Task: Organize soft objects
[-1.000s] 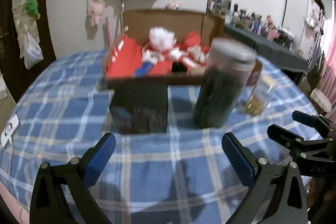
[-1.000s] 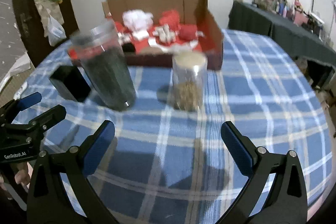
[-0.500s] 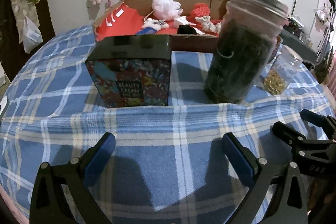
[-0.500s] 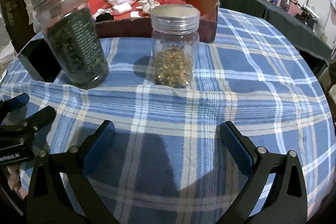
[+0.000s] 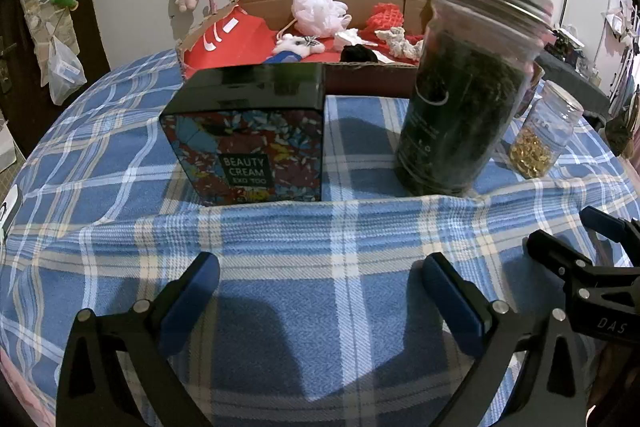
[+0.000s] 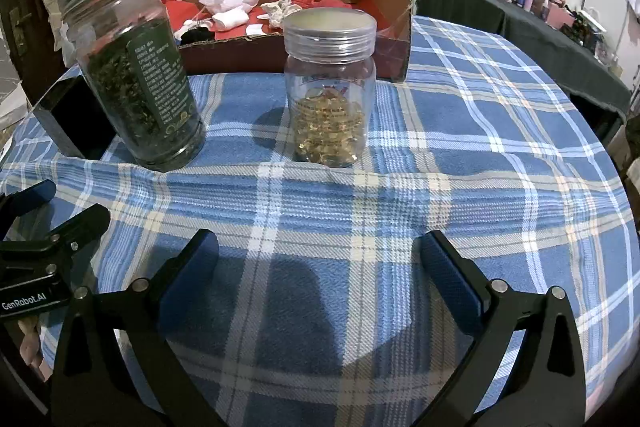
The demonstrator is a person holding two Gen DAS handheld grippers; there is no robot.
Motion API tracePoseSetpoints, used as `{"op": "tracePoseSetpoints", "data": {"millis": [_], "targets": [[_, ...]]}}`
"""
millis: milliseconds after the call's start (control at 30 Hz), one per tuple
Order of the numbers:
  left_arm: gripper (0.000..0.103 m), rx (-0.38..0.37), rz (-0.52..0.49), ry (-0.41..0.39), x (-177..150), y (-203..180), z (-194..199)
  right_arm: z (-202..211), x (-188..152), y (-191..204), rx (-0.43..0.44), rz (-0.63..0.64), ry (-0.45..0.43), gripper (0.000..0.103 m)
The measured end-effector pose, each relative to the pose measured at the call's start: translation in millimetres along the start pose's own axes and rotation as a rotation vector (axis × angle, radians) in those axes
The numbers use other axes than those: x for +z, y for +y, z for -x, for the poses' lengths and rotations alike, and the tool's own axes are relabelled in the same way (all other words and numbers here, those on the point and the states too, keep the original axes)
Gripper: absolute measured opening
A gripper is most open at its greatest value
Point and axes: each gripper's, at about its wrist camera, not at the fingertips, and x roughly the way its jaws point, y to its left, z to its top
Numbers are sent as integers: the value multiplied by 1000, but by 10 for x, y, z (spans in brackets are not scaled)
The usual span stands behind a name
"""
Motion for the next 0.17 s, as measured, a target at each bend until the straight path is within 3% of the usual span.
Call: {"op": "tracePoseSetpoints", "data": {"millis": [167], "targets": [[103,0,0,1,1,-1,-2,0,-1,1,-1,0,0,103]]}}
